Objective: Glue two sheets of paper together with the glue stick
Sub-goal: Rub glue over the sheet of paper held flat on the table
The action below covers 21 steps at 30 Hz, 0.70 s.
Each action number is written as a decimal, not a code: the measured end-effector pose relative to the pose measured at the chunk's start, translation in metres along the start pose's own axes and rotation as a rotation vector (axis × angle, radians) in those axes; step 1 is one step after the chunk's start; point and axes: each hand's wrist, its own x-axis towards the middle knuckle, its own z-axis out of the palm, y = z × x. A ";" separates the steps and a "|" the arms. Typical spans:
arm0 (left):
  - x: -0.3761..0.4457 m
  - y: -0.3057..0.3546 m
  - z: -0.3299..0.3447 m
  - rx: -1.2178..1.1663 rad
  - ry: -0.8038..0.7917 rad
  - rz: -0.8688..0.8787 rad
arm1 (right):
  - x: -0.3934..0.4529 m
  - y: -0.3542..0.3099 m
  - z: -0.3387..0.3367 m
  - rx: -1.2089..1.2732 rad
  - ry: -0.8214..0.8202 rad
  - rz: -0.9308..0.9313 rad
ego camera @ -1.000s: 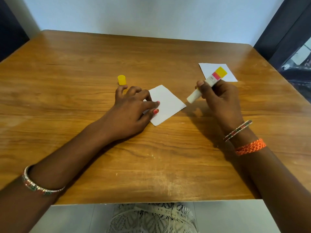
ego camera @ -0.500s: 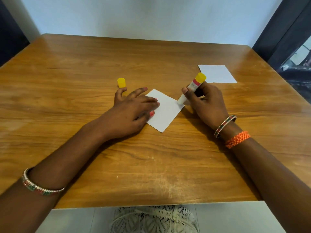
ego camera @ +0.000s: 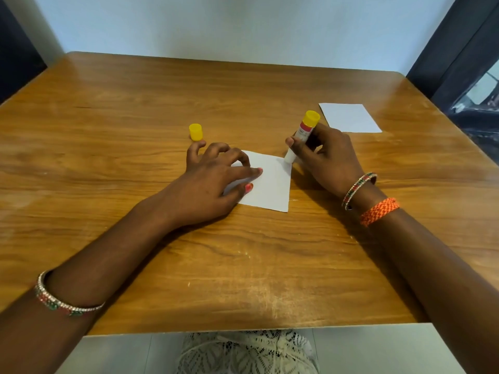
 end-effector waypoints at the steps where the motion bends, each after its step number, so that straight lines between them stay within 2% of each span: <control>1: 0.000 0.000 0.000 -0.002 0.000 0.000 | 0.000 -0.001 0.000 -0.006 -0.003 -0.003; 21: -0.001 0.002 -0.002 0.018 -0.001 -0.012 | -0.027 -0.018 -0.005 0.011 -0.090 0.034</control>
